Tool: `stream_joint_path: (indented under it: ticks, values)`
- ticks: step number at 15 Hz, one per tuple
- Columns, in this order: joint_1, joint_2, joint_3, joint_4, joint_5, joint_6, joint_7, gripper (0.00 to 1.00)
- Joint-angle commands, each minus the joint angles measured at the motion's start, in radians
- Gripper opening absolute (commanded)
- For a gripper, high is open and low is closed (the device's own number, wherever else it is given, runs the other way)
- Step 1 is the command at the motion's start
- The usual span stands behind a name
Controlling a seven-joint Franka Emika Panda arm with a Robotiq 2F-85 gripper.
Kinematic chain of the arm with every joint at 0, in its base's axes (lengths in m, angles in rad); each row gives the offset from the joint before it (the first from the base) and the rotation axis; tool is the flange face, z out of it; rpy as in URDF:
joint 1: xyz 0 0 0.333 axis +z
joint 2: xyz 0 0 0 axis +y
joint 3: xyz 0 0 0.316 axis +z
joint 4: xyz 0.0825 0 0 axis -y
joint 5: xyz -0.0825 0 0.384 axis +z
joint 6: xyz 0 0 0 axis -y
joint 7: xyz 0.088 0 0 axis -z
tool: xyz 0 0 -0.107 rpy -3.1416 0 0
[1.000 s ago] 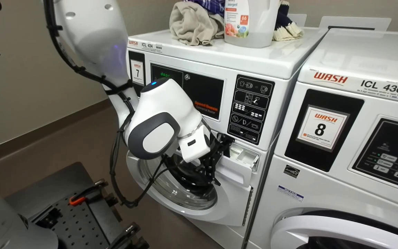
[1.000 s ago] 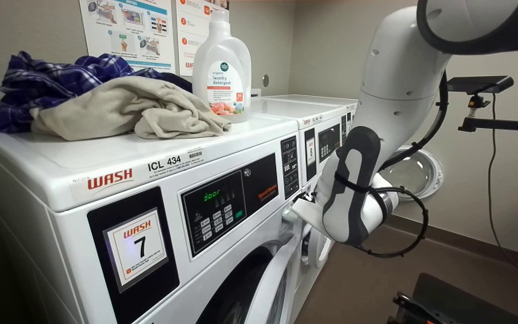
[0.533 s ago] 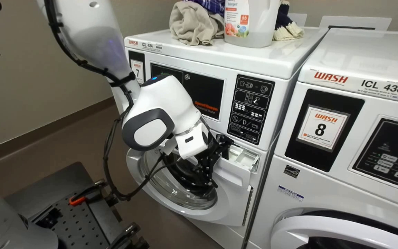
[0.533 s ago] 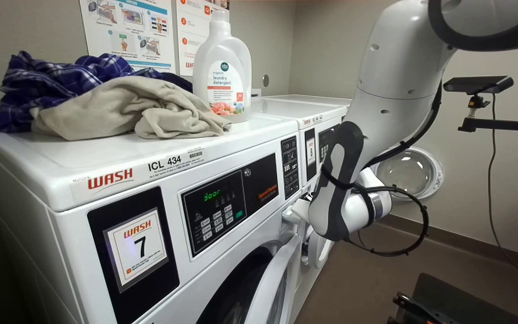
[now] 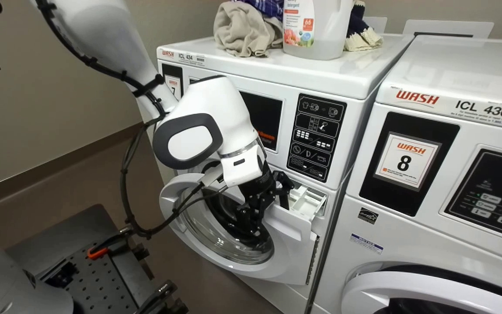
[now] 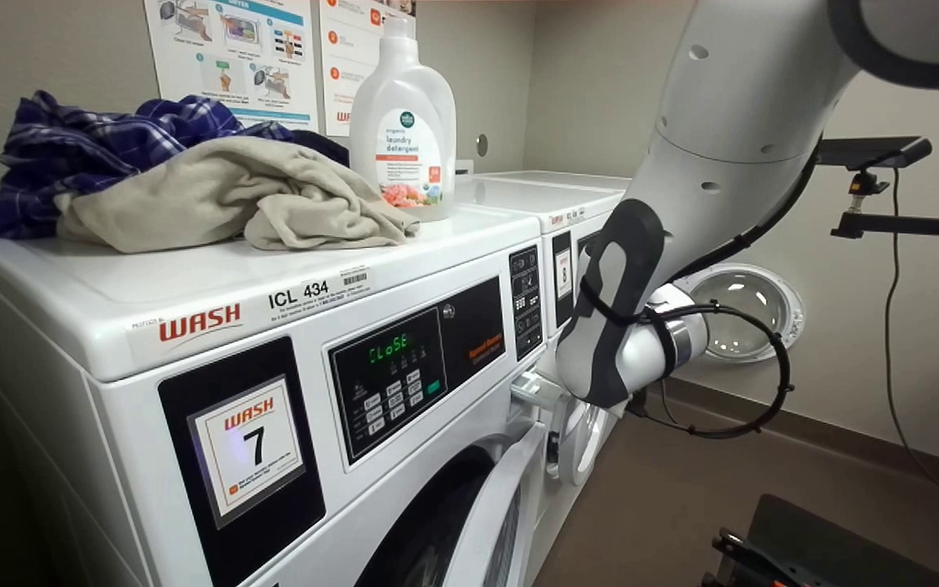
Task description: Open the detergent tray on the first washing machine from the left
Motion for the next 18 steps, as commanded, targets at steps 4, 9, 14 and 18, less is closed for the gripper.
stream_joint_path:
  ticks: [4, 9, 14, 18]
  values:
    - [0.159, 0.02, -0.179, 0.02, -0.055, -0.17, 0.049, 1.0]
    - [0.291, 0.008, -0.319, 0.041, -0.1, -0.267, 0.061, 1.0]
    - [0.442, 0.002, -0.48, 0.066, -0.11, -0.373, 0.039, 1.0]
    - [0.549, 0.011, -0.604, 0.085, -0.088, -0.45, 0.013, 1.0]
